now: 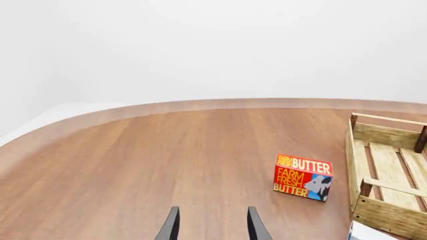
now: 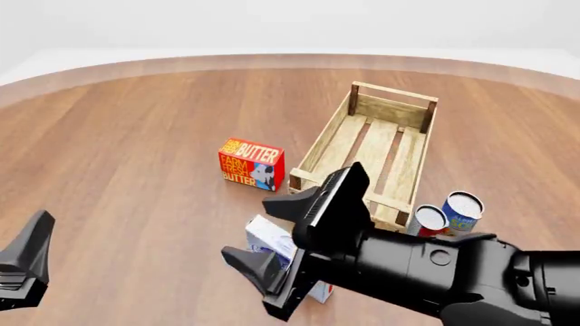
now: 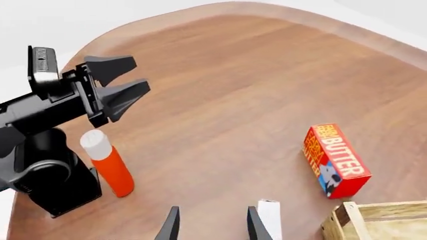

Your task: Pick up the ketchup, and put it in the wooden tray.

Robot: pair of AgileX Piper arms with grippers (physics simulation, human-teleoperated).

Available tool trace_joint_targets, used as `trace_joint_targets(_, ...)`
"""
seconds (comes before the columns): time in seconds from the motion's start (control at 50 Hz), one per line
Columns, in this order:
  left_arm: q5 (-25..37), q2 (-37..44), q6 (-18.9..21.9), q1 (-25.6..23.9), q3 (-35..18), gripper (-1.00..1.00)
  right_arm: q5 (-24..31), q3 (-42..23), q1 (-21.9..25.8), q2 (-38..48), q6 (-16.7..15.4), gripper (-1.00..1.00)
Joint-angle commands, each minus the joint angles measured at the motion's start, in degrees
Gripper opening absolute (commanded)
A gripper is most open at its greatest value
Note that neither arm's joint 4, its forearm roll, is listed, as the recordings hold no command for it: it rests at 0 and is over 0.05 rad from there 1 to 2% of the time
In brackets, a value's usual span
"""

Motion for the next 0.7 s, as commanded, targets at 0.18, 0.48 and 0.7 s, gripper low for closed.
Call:
trace_joint_targets(0.18, 0.0, 0.0, 0.0, 0.0, 0.0, 1.00, -1.1, -5.0, 7.6, 7.1, -0.7, 1.00)
trace_joint_targets(0.48, 0.0, 0.0, 0.0, 0.0, 0.0, 1.00, 2.5, -13.0, 13.5, 14.5, -3.2, 1.00)
trace_joint_targets(0.7, 0.0, 0.0, 0.0, 0.0, 0.0, 1.00, 4.1, -17.5, 16.6, 17.4, -4.0, 1.00)
